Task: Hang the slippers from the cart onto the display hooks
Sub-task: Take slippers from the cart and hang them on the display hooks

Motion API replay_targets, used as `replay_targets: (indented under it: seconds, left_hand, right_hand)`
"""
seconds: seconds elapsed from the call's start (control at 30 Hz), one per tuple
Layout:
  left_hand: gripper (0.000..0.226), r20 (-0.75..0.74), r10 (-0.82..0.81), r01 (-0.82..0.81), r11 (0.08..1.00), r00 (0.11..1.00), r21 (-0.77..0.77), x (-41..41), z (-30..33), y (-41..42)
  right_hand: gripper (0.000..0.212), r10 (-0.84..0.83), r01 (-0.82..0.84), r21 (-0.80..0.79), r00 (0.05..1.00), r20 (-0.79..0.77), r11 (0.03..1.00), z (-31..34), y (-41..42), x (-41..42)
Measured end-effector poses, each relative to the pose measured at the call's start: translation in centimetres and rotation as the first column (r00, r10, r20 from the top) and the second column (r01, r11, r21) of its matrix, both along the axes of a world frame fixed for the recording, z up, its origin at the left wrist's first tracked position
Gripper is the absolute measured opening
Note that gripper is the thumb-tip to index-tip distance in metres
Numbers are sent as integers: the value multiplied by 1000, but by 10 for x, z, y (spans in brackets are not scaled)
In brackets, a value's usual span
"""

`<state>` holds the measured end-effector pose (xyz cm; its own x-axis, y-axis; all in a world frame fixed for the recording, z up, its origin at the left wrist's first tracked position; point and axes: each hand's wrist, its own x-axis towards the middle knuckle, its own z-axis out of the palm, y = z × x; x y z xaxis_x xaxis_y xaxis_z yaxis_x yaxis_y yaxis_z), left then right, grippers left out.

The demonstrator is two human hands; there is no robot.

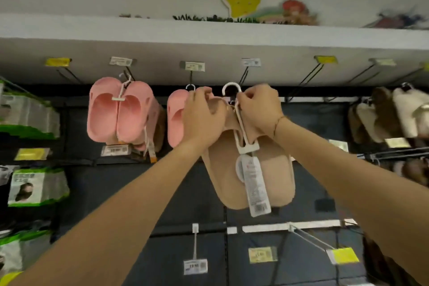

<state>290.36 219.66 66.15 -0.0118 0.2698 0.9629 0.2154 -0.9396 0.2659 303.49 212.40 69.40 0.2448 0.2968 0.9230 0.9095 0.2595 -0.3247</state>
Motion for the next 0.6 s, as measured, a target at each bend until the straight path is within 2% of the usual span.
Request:
replay_targets:
  seconds: [0.07,0.17,0.3,0.43,0.6]
  left_hand:
    - [34,-66,78,-74,995,995,69,30,16,11]
    - [35,-112,98,-81,986,989,143,74,33,33]
    - [38,-162,62,-41,991,985,126,113,49,74]
    - [34,-249,200,-151,967,948,203,140,71,115]
    - [30,-200,322,-256,920,926,297,162,107,161]
  right_hand:
    - [41,-24,24,4,998,-64,1000,29,10,36]
    - [36,-21,19,-16,991,-133,1000,62,36,77]
    - [35,33,-37,-13,973,-227,999,88,80,114]
    - [31,132,-135,14,930,-343,991,105,128,147]
    - [24,141,-126,66,931,-336,990,135,174,163]
